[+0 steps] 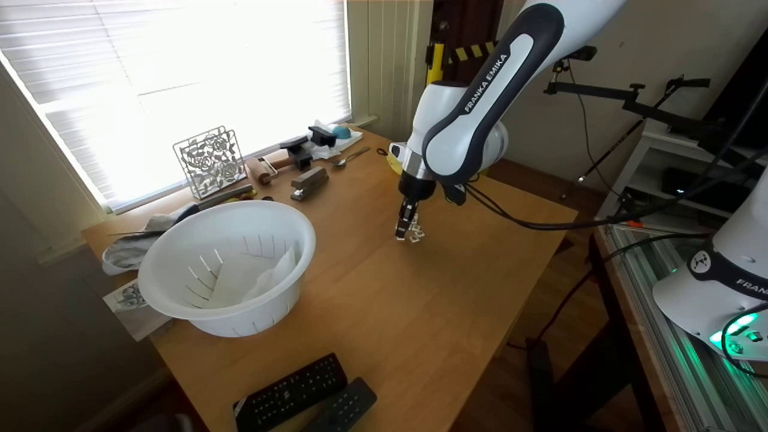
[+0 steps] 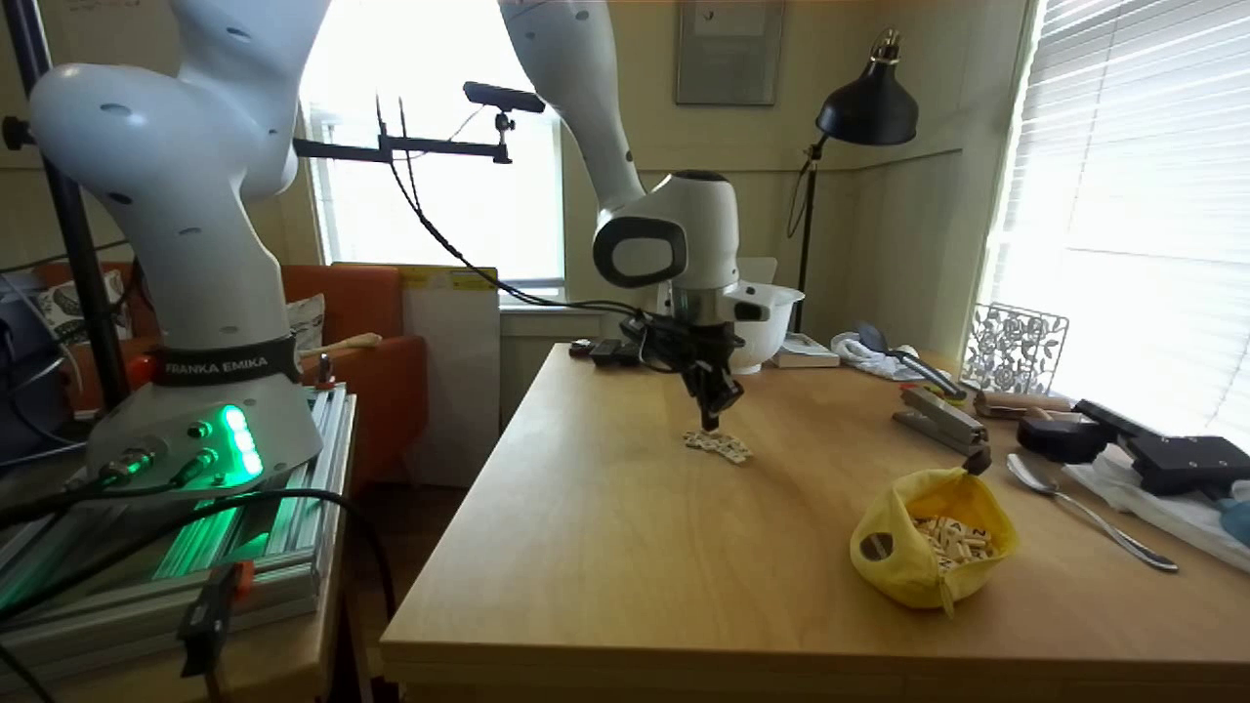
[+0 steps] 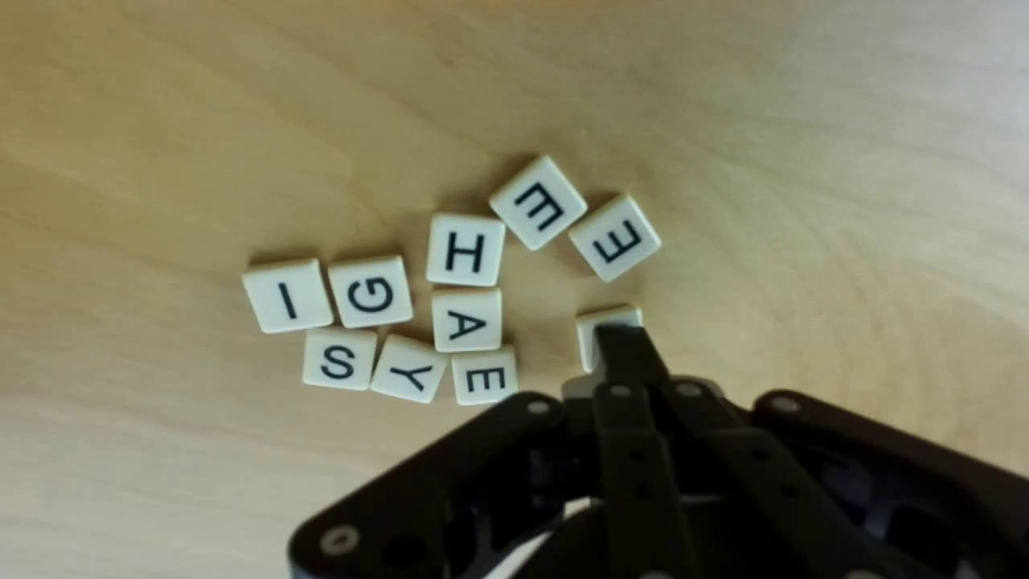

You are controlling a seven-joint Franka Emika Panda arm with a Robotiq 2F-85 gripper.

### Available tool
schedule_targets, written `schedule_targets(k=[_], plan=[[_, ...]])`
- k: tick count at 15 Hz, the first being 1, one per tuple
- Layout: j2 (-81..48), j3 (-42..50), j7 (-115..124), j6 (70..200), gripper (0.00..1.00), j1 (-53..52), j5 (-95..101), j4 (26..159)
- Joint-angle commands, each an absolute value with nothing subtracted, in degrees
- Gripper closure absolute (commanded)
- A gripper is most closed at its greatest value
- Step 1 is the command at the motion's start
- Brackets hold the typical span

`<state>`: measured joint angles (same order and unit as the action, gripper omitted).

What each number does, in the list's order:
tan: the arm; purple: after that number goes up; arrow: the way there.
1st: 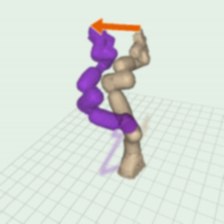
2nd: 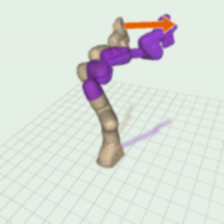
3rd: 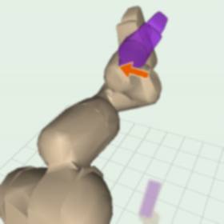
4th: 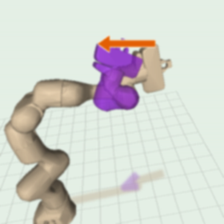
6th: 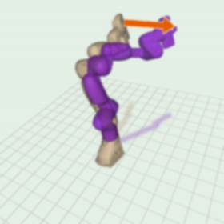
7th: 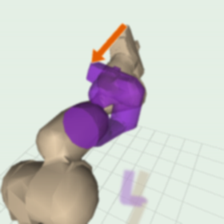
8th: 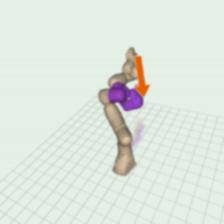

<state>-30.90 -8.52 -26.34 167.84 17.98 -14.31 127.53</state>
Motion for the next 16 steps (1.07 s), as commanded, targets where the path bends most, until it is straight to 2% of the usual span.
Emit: schedule_targets(k=[1,16], plan=[[-33.4,-8.2,-21.4,170.1,1.00,17.0,-12.0,126.9],[-24.1,-9.6,-21.2,164.7,1.00,18.0,-12.2,131.9]])
